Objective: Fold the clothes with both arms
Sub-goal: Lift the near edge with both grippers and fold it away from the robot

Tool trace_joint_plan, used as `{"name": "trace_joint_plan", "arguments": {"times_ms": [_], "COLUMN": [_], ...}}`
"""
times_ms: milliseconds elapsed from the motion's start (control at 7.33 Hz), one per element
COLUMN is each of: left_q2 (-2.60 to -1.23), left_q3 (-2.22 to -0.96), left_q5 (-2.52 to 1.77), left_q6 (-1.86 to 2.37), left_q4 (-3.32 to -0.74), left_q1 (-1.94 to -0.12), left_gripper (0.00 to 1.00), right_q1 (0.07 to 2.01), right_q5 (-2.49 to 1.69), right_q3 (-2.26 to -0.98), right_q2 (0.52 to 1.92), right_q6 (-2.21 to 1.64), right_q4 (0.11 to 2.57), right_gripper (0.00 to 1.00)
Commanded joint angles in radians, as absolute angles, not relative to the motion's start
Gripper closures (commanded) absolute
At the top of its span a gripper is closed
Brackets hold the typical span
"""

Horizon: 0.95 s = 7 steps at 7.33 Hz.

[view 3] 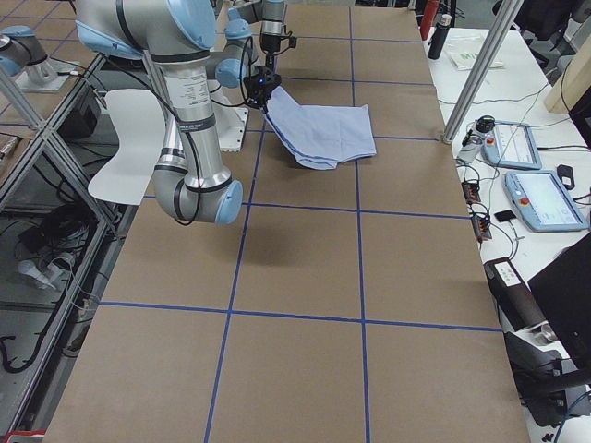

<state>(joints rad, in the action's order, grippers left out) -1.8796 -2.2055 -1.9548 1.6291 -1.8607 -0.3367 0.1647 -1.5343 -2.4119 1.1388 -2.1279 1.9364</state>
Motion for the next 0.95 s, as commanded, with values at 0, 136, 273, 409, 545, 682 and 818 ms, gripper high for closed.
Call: {"name": "trace_joint_plan", "arguments": {"times_ms": [0, 136, 273, 409, 545, 682, 818], "left_q2": [-1.893, -1.913, -1.965, -2.015, -2.037, -2.049, -2.075], "left_q3": [-2.272, -2.220, -2.139, -2.069, -2.028, -2.004, -1.959], "left_q5": [-2.016, -2.010, -1.990, -1.961, -1.959, -1.954, -1.913], "left_q6": [1.629, 1.628, 1.628, 1.596, 1.574, 1.534, 1.511], "left_q4": [-1.749, -1.750, -1.750, -1.749, -1.750, -1.749, -1.749], "left_q1": [-0.386, -0.414, -0.437, -0.468, -0.504, -0.535, -0.558], "left_gripper": [1.00, 1.00, 1.00, 1.00, 1.00, 1.00, 1.00], "right_q1": [0.153, 0.161, 0.198, 0.245, 0.293, 0.334, 0.363], "right_q5": [-1.536, -1.523, -1.522, -1.522, -1.523, -1.525, -1.525], "right_q3": [-2.476, -2.409, -2.340, -2.286, -2.220, -2.167, -2.120], "right_q2": [1.135, 1.132, 1.123, 1.120, 1.120, 1.112, 1.097], "right_q6": [-2.132, -2.120, -2.099, -2.038, -1.999, -1.978, -1.936], "right_q4": [2.026, 2.019, 2.000, 1.943, 1.868, 1.811, 1.783], "right_gripper": [1.00, 1.00, 1.00, 1.00, 1.00, 1.00, 1.00]}}
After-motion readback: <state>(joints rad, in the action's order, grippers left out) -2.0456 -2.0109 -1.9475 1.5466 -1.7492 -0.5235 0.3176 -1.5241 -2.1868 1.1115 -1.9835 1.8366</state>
